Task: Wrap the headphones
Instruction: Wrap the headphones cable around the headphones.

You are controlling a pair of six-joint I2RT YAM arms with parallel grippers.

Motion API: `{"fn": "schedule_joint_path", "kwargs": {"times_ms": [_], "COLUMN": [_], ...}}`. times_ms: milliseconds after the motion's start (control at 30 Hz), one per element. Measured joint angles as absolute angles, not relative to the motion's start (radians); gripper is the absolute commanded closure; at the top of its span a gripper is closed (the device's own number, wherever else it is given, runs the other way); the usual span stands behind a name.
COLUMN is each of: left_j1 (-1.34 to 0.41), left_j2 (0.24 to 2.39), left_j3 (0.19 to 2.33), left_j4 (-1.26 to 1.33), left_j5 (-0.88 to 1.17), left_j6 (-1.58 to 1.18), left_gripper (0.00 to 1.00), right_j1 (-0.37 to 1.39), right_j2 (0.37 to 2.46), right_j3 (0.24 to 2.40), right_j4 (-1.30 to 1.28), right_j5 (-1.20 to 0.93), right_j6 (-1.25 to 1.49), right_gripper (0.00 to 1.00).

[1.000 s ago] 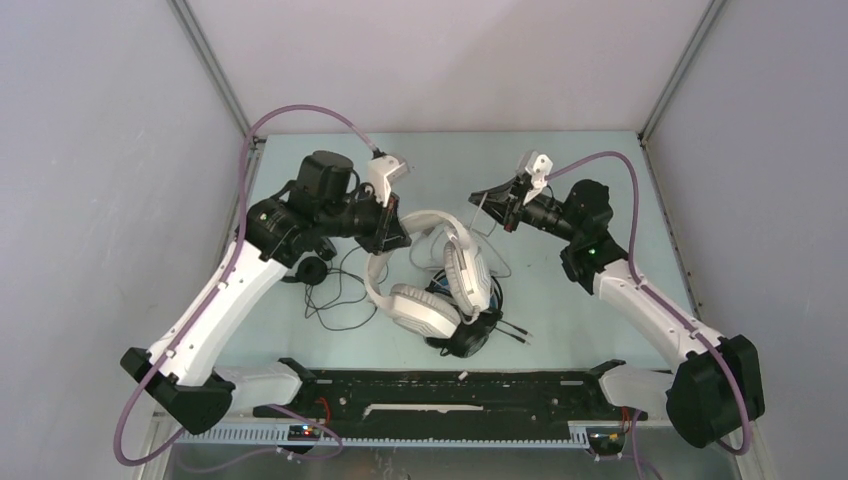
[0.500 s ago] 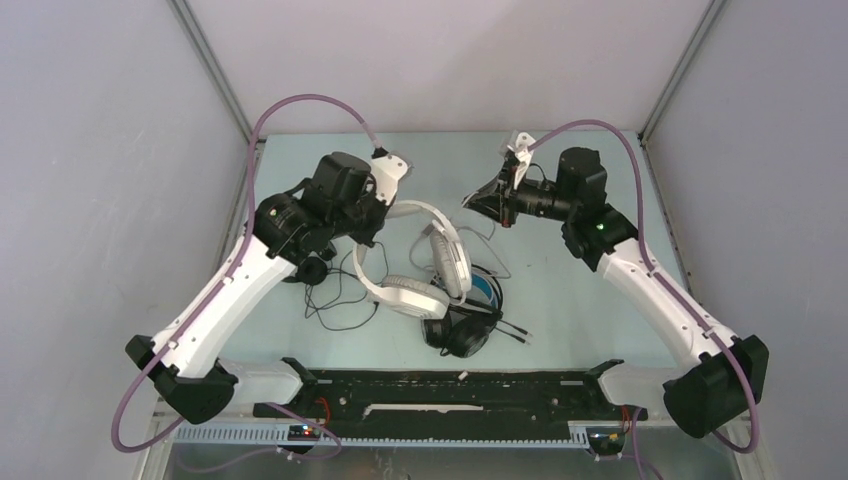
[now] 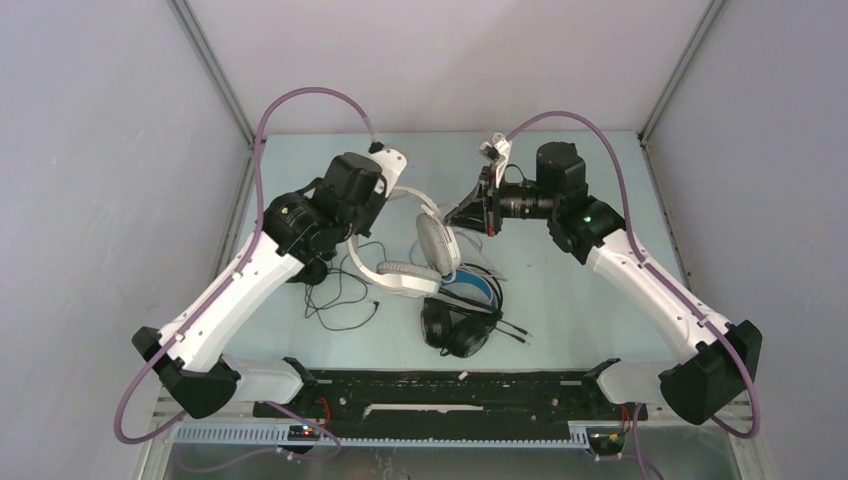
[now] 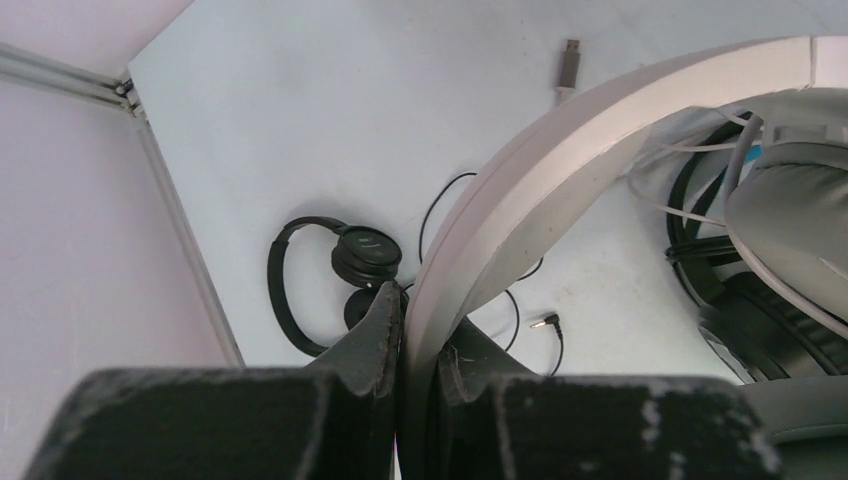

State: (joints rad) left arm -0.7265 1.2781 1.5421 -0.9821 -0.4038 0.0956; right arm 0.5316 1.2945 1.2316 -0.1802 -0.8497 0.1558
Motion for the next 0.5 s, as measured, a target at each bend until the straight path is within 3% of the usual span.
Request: {"fn": "schedule_joint_path", "kwargs": {"times_ms": [200, 500], "left_j1": [-0.733, -0.734], "left_j2": [1.296, 1.296], "left_j3": [1.542, 1.542], "left_j4": [-0.981, -0.951], "left_j5": [-0.470, -0.525], "left_j6": [0.094, 0.084], "left_gripper": [1.00, 1.00], "right_j1": [0.561, 0.577], "right_j2": [1.311, 1.353], "right_j3": [1.243, 1.245], "right_j4": [-0.179, -0.027], "right_j5": [-0.850, -0.892], "right_j6": [0.212, 0.387], "right_gripper": [1.00, 0.92]}}
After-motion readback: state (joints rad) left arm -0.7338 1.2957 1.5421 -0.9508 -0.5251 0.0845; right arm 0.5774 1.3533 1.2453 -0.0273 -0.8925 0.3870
